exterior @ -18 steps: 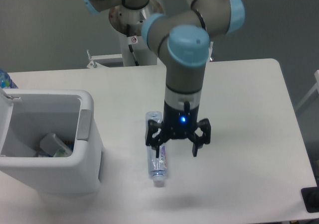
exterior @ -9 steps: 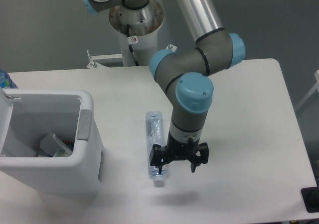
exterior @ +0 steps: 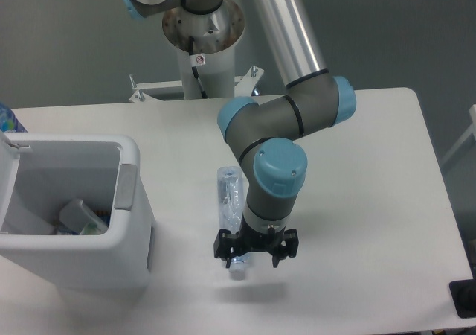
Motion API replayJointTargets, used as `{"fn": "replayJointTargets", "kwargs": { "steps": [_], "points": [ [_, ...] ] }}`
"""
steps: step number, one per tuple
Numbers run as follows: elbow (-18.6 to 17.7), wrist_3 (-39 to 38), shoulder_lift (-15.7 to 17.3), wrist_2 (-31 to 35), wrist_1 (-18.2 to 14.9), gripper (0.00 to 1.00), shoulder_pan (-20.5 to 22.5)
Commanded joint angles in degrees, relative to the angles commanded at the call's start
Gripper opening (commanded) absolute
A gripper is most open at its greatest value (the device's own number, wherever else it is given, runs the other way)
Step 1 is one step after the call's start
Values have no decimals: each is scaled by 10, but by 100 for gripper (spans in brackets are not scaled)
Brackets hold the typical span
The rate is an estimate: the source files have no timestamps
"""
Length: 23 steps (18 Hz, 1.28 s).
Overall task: Place the trash in the trash can
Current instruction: 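Lower the gripper around the bottle's middle and close on it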
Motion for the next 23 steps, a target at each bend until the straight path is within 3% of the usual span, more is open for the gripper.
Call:
{"fn": "replayJointTargets", "kwargs": {
  "steps": [8, 17, 23],
  "points": [
    [1, -4, -19, 0, 4, 100, -15],
    [1, -12, -36, 20, 4, 93, -24],
    [2, -18, -40, 33, 4, 76, -25]
  ]
}}
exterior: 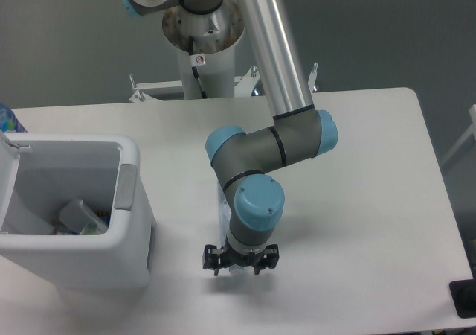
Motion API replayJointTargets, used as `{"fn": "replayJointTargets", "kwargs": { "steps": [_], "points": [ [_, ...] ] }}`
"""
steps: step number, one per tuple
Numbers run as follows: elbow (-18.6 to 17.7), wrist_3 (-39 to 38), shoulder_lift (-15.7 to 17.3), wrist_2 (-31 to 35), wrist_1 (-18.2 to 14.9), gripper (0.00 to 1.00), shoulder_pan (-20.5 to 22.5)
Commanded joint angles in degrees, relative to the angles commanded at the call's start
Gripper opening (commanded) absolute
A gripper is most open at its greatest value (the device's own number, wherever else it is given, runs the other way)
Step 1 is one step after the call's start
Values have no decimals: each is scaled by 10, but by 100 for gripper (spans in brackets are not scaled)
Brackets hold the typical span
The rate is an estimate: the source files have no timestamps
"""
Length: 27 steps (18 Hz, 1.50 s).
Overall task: Place the trash in the trash can
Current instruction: 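Lower the gripper around the bottle's middle and close on it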
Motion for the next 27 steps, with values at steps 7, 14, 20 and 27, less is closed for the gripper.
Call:
{"fn": "replayJointTargets", "kwargs": {
  "steps": [7, 14, 20, 27],
  "points": [
    [-1, -1, 1, 5, 0, 51, -1],
    [0, -1, 1, 20, 1, 38, -5],
    [1, 3, 6, 22, 2, 32, -5],
    [6, 9, 22, 36, 3, 25, -6]
  ]
}}
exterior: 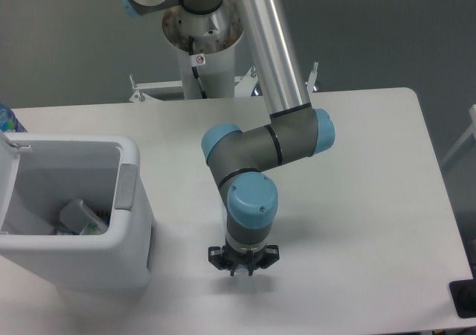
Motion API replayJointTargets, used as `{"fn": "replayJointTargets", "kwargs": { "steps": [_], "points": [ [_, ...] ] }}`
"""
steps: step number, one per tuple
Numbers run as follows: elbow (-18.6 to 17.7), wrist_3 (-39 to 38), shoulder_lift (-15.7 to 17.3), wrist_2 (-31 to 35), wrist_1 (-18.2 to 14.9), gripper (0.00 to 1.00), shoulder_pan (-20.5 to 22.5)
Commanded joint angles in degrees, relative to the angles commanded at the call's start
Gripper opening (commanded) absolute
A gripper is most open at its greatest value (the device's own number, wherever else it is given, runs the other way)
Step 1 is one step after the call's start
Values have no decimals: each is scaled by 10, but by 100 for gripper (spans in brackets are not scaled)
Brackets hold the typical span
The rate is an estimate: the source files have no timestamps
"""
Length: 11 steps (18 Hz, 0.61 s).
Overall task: Place the trash in the trash can
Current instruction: 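Lower the gripper around the bottle's middle and close on it, then lift the bottle and carry it over the trash bin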
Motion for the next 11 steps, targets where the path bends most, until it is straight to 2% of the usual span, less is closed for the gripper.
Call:
{"fn": "replayJointTargets", "kwargs": {
  "steps": [3, 7, 9, 11],
  "points": [
    [4, 17, 22, -4, 0, 24, 4],
    [29, 19, 61, -17, 15, 24, 8],
    [67, 18, 67, -54, 33, 24, 11],
    [106, 17, 69, -87, 38, 25, 23]
  ]
}}
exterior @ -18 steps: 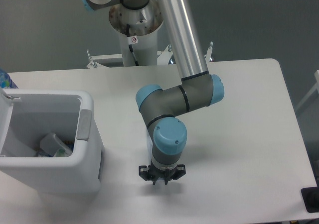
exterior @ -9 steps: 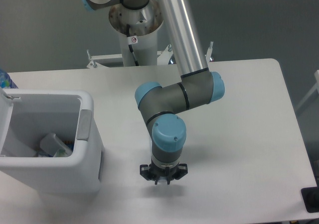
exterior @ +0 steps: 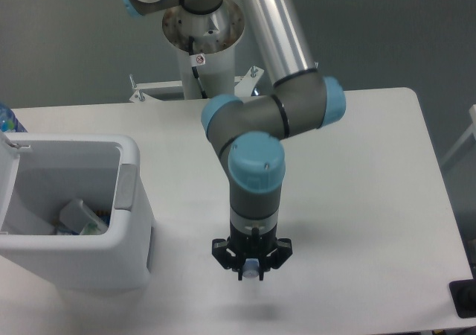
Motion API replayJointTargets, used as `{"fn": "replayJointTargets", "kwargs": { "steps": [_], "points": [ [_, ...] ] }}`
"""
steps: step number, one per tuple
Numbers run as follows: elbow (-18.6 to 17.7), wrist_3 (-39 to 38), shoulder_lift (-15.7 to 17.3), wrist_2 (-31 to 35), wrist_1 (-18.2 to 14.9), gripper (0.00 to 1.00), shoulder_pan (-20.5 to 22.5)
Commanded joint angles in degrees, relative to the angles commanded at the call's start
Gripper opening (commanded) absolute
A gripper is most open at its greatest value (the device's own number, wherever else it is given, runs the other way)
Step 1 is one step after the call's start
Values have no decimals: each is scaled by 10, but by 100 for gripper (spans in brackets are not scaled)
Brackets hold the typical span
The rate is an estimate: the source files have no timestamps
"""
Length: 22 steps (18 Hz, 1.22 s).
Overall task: Place the trash in the trash can
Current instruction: 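Lift the bottle and carry it over the trash bin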
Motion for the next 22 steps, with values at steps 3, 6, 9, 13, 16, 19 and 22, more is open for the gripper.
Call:
{"fn": "replayJointTargets", "kwargs": {
  "steps": [3, 6, 9, 13, 16, 19, 22],
  "points": [
    [30, -2, 17, -47, 3, 25, 23],
    [32, -14, 47, -101, 16, 25, 46],
    [32, -78, 73, -130, 16, 25, 51],
    [33, -137, 97, -157, 19, 25, 49],
    [31, -169, 118, -177, 19, 25, 43],
    [26, -179, 136, -193, 19, 25, 36],
    [27, -192, 147, -219, 19, 25, 36]
  ]
}}
